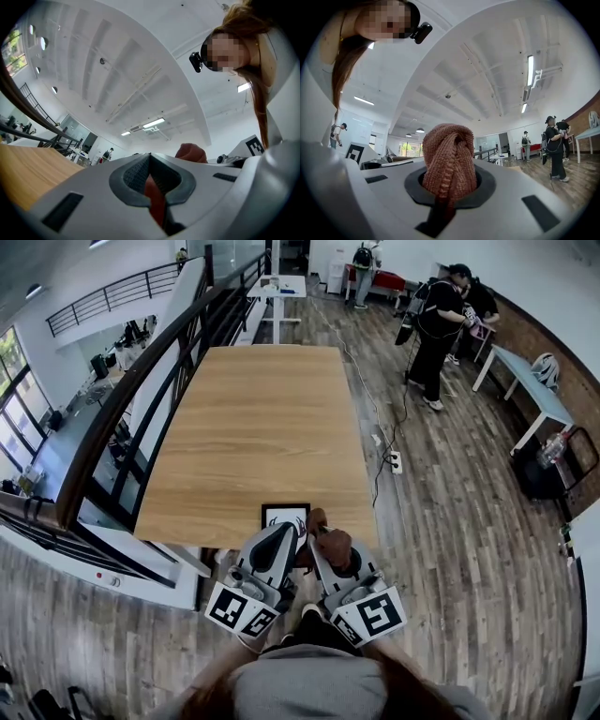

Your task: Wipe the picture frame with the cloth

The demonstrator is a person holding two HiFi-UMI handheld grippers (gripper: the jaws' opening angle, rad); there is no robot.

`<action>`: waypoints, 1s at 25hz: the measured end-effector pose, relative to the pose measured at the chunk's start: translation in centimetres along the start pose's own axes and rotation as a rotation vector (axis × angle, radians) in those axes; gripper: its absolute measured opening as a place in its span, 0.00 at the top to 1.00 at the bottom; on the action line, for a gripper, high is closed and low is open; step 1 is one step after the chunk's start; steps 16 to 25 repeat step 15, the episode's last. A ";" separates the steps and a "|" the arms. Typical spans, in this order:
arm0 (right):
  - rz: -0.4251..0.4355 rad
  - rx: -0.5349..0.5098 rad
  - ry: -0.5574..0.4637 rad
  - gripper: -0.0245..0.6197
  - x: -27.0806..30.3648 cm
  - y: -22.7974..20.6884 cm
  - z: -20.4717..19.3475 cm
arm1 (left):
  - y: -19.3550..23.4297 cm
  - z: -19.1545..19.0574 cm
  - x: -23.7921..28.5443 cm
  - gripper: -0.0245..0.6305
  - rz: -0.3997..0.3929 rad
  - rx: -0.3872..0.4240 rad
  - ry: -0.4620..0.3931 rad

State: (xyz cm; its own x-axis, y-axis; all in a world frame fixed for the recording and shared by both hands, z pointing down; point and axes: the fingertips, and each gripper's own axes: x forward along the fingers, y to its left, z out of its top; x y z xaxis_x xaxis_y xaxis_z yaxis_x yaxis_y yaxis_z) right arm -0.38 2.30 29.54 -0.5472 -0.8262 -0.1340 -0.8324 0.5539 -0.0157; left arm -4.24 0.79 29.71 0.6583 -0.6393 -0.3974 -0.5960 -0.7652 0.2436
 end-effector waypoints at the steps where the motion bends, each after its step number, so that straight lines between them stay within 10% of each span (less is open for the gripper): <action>1: 0.003 -0.005 -0.001 0.89 0.1 0.2 0.1 | 0.1 0.2 -0.1 0.95 0.000 0.001 -0.004; 25: 0.035 -0.005 0.006 0.89 -0.5 1.9 0.1 | -0.1 0.5 -1.3 0.95 0.014 -0.041 -0.008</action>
